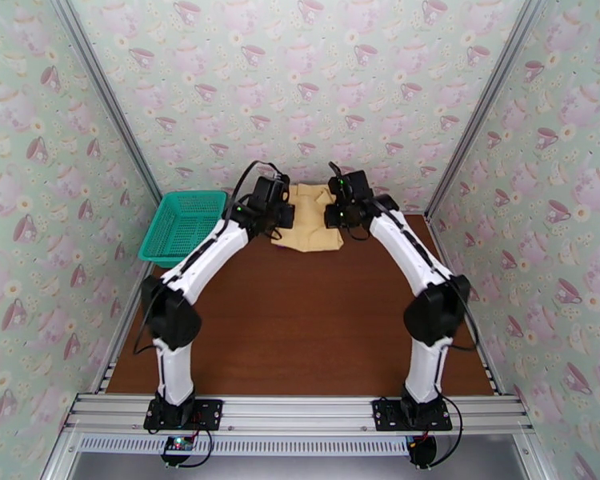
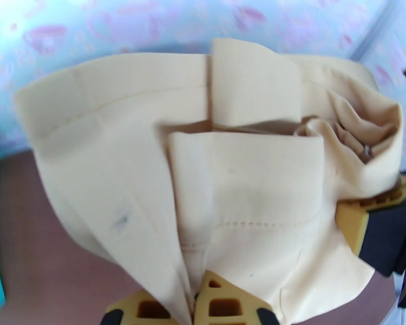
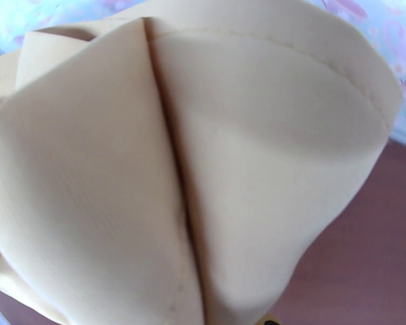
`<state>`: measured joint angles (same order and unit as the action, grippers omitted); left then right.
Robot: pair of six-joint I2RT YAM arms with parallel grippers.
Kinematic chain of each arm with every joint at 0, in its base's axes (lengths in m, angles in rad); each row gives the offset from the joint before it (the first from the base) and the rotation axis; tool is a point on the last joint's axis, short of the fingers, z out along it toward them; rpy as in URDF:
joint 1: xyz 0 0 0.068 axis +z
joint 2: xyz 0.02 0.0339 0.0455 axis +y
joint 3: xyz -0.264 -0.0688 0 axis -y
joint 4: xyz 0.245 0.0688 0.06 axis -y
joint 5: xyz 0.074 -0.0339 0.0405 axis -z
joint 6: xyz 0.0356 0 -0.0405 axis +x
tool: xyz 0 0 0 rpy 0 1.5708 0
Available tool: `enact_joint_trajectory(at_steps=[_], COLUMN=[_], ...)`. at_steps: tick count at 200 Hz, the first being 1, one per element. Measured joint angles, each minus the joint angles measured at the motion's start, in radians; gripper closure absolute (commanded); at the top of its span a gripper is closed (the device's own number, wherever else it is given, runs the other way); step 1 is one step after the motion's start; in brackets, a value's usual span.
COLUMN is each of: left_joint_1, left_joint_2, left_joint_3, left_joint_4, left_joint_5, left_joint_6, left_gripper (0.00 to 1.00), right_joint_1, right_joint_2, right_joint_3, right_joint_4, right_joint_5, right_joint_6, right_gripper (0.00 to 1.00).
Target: Fold and stack the mixed laundry pile
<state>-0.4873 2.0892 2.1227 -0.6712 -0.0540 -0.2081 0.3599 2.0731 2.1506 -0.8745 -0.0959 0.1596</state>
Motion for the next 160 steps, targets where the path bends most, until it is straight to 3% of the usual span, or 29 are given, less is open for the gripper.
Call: enact_joint_trajectory(at_steps=[48, 125, 136, 143, 160], left_joint_1=[0.062, 0.097, 0.1, 0.101, 0.106], left_joint_2=[0.433, 0.611, 0.635, 0.646, 0.661], left_joint_3=[0.442, 0.476, 0.491, 0.495, 0.495], left_joint_4=[-0.032, 0.113, 0.137, 0.151, 0.163], left_joint_5=[0.042, 0.087, 0.087, 0.087, 0.08], left_joint_6=[0.03, 0.034, 0.038, 0.038, 0.045], left_gripper=[1.0, 1.0, 1.0, 0.89, 0.42], right_joint_1=[-0.063, -0.095, -0.098, -0.099, -0.105], right_joint_2=[0.356, 0.62, 0.636, 0.644, 0.654], right_joint_3=[0.318, 0.476, 0.481, 0.481, 0.481], right_joint_4=[0.012, 0.112, 0.132, 0.143, 0.17], right_joint_5=[-0.04, -0.101, -0.103, -0.105, -0.101], right_joint_6=[-0.007, 0.034, 0.045, 0.051, 0.069], right_gripper=[1.0, 1.0, 0.88, 0.8, 0.59])
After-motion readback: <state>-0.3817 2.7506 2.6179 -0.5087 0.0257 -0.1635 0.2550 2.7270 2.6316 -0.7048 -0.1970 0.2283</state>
